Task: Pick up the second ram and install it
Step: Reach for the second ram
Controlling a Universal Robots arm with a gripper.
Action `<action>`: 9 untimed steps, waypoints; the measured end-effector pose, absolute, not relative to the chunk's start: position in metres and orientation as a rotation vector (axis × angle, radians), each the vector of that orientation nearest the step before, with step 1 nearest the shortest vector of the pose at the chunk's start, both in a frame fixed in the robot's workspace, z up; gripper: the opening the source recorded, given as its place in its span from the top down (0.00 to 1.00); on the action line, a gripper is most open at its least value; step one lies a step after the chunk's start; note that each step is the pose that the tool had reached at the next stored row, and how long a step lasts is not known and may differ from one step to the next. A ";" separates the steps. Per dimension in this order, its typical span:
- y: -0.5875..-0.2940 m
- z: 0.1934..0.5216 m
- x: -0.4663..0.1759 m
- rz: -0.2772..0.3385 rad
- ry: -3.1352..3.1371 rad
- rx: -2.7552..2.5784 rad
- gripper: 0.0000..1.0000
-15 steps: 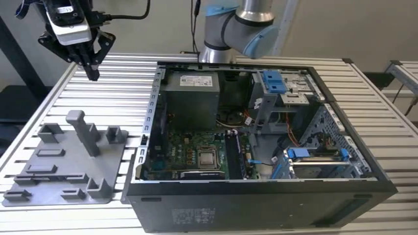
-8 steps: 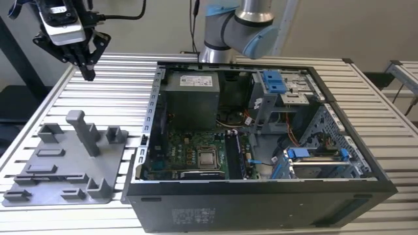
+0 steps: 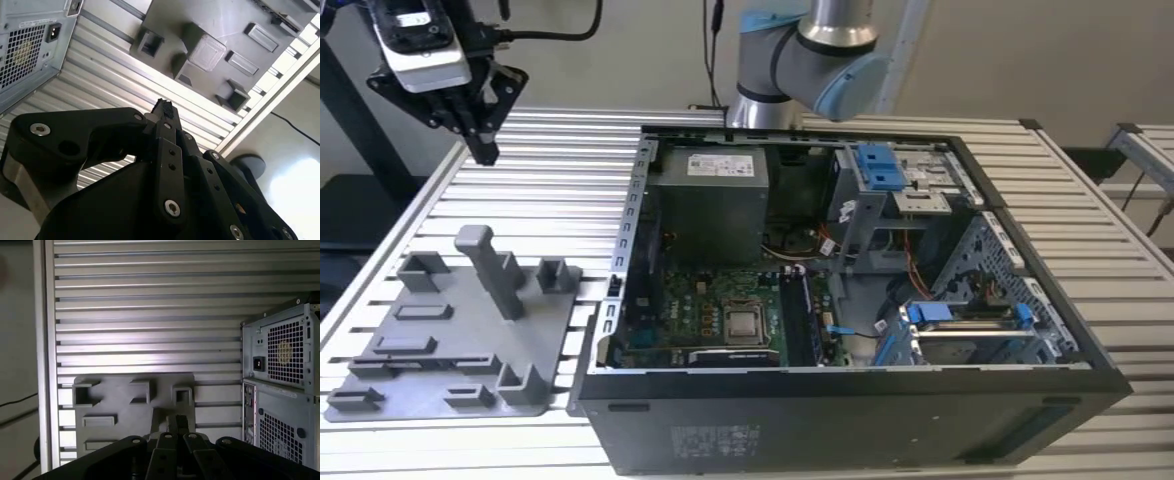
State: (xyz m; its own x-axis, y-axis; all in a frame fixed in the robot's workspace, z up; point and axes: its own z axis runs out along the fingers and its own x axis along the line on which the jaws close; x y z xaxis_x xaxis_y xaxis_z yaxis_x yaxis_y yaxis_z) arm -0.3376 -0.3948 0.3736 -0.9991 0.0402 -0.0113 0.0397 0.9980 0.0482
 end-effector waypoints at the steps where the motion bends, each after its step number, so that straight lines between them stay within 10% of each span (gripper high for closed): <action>1: -0.395 0.374 -0.339 0.075 3.128 0.062 0.89; 9: -0.395 0.373 -0.354 0.075 3.128 0.062 0.89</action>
